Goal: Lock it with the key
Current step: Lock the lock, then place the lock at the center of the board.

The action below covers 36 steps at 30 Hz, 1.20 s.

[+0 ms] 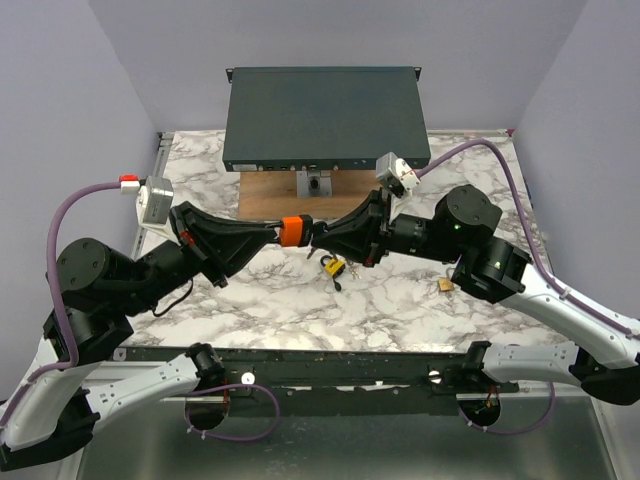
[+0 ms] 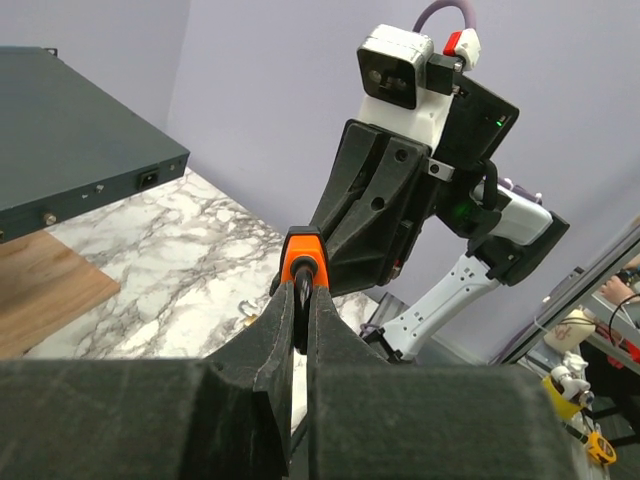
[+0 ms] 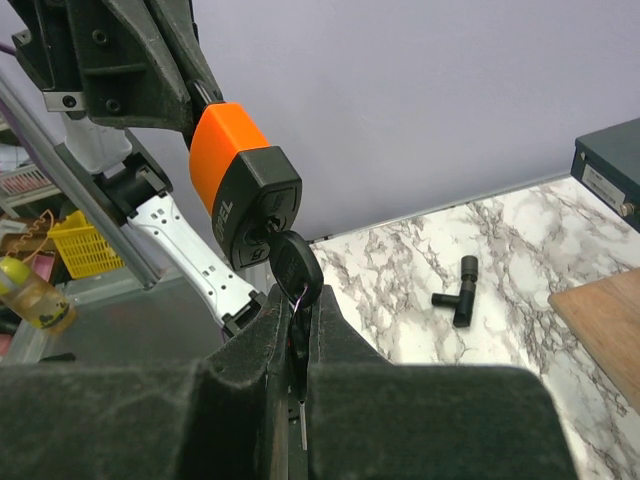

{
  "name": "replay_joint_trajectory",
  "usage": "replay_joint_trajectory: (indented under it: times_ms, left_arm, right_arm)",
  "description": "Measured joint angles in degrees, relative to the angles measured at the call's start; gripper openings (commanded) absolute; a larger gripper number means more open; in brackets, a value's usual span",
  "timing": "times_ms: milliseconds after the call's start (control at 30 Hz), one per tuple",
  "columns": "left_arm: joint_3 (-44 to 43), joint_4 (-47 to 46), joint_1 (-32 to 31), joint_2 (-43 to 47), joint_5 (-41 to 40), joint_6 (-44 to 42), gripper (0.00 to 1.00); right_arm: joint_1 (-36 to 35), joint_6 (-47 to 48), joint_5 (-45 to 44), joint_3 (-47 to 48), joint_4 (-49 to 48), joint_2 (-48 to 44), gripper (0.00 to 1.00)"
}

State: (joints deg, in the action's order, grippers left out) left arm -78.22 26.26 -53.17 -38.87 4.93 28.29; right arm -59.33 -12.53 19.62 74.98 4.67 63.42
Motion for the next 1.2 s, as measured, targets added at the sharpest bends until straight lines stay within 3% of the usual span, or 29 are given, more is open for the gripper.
replay_joint_trajectory:
  times_ms: [633, 967, 1200]
  left_arm:
    - [-2.03, 2.91, -0.17, 1.18, -8.33, -1.81, 0.0]
    - [14.27, 1.92, -0.04, -1.11, -9.62, 4.5, 0.0]
    - [28.89, -4.28, 2.08, -5.73, -6.38, 11.8, 0.0]
  right_arm:
    - [-0.28, 0.35, -13.14, -8.81, 4.44, -3.15, 0.01]
    - [1.49, -9.22, -25.68, -22.58, 10.36, -1.53, 0.01]
    - [10.23, -17.42, -29.31, -28.06, 12.2, 1.36, 0.01]
